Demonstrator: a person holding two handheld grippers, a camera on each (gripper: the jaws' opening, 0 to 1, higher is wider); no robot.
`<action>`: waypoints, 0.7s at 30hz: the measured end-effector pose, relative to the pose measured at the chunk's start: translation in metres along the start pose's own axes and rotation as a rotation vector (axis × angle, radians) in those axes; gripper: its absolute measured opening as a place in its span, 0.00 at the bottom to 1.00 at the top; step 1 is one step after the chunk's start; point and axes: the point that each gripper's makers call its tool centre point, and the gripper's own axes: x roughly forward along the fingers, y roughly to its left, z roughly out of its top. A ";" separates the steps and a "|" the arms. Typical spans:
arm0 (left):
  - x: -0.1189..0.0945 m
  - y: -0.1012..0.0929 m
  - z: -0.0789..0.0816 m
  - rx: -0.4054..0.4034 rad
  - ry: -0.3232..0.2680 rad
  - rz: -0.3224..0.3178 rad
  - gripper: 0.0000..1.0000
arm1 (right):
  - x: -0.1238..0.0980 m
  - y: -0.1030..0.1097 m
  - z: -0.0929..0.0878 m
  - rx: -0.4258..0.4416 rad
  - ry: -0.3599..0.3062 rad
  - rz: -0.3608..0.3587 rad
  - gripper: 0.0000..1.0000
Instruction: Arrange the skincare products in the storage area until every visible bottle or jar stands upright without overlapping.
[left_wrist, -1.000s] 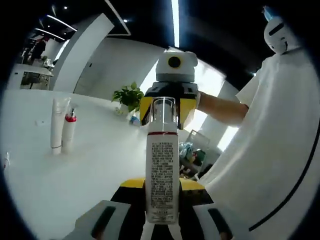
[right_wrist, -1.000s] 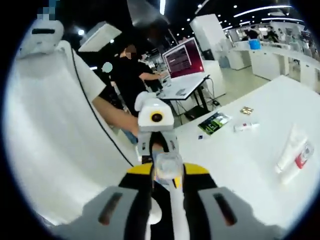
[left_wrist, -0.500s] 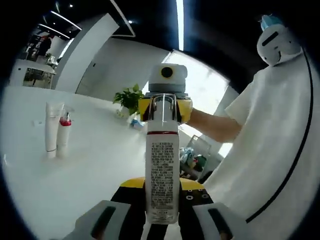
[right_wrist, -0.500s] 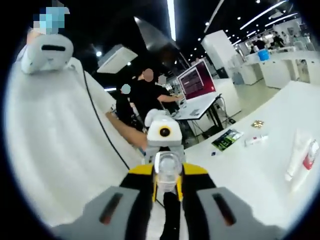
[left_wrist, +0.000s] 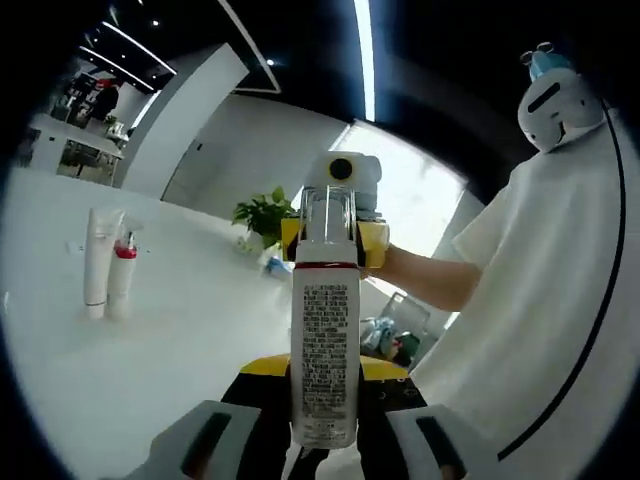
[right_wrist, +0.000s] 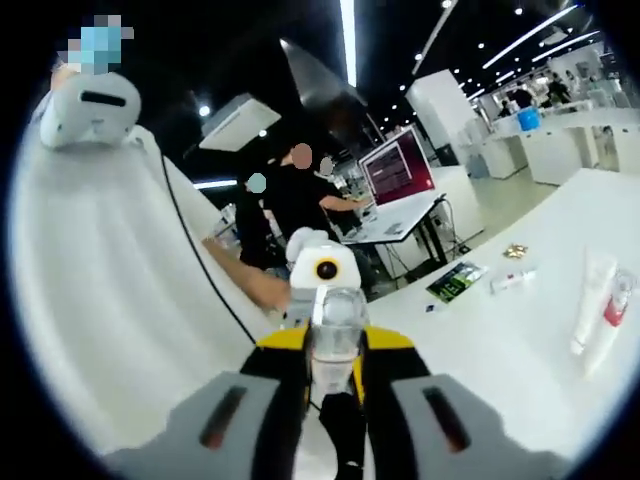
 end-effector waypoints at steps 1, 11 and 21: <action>0.002 0.001 0.000 0.012 -0.002 0.011 0.24 | -0.001 0.000 0.000 -0.009 -0.004 -0.011 0.20; 0.003 0.022 -0.011 0.028 -0.004 0.118 0.28 | 0.006 -0.004 -0.008 -0.155 0.076 -0.094 0.19; -0.004 0.065 -0.024 0.032 0.068 0.325 0.32 | 0.011 -0.032 -0.021 -0.222 0.153 -0.188 0.19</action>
